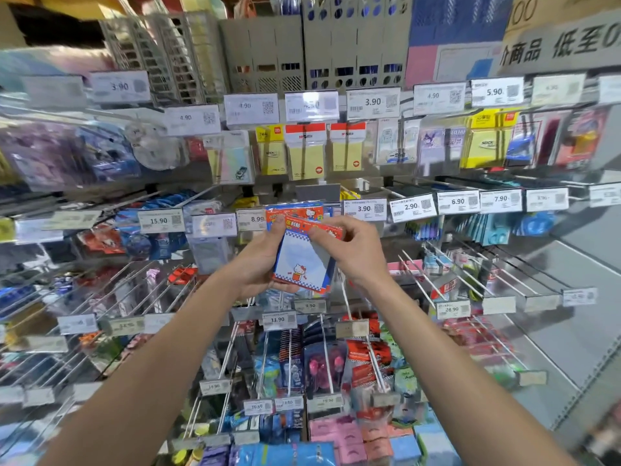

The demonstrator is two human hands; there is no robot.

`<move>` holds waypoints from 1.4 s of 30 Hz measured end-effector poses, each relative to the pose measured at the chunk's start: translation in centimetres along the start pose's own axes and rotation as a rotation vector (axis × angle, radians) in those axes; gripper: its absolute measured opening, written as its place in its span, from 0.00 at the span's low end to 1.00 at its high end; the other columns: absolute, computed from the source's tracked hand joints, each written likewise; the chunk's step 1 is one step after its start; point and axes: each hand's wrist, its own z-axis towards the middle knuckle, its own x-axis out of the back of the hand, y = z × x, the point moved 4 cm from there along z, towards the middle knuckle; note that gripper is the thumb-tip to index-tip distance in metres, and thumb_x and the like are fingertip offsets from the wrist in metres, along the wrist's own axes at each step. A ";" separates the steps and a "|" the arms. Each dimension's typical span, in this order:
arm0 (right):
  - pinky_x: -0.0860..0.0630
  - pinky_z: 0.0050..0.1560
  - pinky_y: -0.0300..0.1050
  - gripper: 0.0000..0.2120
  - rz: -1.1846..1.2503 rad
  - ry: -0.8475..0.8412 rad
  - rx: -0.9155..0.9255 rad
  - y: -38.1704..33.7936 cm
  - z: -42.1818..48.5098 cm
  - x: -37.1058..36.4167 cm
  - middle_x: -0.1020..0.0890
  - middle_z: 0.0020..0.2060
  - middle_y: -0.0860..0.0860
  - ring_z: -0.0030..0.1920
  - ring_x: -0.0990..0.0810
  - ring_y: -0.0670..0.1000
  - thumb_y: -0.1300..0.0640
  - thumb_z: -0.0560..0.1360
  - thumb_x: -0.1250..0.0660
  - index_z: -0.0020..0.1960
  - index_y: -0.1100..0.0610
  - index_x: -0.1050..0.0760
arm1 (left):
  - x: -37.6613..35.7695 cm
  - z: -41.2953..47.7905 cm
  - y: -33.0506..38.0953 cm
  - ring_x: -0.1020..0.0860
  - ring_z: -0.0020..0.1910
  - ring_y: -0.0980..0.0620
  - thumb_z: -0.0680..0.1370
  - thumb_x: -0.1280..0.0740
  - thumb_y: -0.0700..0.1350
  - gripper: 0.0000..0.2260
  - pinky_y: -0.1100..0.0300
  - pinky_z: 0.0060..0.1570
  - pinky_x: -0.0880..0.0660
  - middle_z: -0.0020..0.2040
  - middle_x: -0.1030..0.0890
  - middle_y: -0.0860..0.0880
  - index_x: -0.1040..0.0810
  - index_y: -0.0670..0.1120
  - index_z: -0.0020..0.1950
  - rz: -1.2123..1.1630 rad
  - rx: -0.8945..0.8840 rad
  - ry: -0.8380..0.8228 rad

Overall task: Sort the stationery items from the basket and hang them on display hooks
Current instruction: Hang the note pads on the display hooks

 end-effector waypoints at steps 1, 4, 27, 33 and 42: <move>0.21 0.37 0.47 0.06 -0.014 0.011 -0.017 0.0 0.0 -0.2 0.13 0.41 0.50 0.40 0.15 0.50 0.53 0.74 0.23 0.46 0.56 0.15 | 0.1 0.0 -0.1 0.14 0.54 0.41 0.64 0.36 0.80 0.39 0.50 0.39 0.17 0.57 0.13 0.45 0.22 0.56 0.65 0.007 0.005 -0.007; 0.24 0.33 0.40 0.05 -0.005 0.014 -0.062 0.5 -0.4 -0.9 0.14 0.37 0.49 0.36 0.17 0.46 0.57 0.75 0.24 0.40 0.55 0.16 | 0.3 0.0 -0.6 0.14 0.54 0.42 0.66 0.36 0.80 0.37 0.48 0.41 0.17 0.57 0.13 0.46 0.22 0.56 0.65 0.022 0.010 -0.016; 0.23 0.37 0.38 0.12 0.363 0.060 -0.266 5.2 -3.2 -0.7 0.15 0.53 0.50 0.45 0.16 0.47 0.64 0.82 0.34 0.64 0.57 0.26 | 2.5 0.5 -1.0 0.13 0.52 0.43 0.72 0.26 0.60 0.21 0.51 0.41 0.16 0.57 0.13 0.44 0.21 0.52 0.59 -0.234 -0.166 0.132; 0.21 0.41 0.49 0.12 0.215 -0.002 -0.427 8.0 -2.9 1.1 0.15 0.57 0.56 0.49 0.16 0.55 0.64 0.83 0.35 0.65 0.58 0.27 | 6.2 0.1 -1.4 0.13 0.47 0.47 0.71 0.27 0.58 0.21 0.53 0.38 0.15 0.50 0.12 0.46 0.23 0.49 0.58 -0.281 -0.147 0.232; 0.24 0.32 0.33 0.09 0.170 -0.016 -0.359 8.3 0.9 -1.5 0.14 0.48 0.49 0.38 0.15 0.40 0.64 0.82 0.36 0.60 0.55 0.24 | 6.1 0.2 -1.4 0.13 0.49 0.46 0.69 0.26 0.60 0.24 0.53 0.40 0.16 0.53 0.13 0.44 0.22 0.48 0.59 -0.258 -0.126 0.256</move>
